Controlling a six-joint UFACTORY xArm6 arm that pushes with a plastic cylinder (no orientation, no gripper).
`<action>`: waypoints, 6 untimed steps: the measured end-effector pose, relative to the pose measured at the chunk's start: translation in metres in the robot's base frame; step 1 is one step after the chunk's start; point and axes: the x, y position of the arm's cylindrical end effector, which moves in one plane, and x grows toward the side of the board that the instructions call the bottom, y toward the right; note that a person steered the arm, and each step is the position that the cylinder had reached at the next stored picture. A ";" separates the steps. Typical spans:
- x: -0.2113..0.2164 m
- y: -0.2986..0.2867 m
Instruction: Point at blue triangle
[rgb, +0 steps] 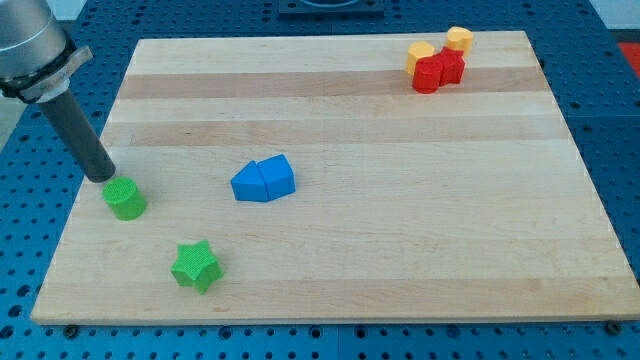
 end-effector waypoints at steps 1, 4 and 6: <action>0.003 0.020; 0.055 0.031; 0.063 0.038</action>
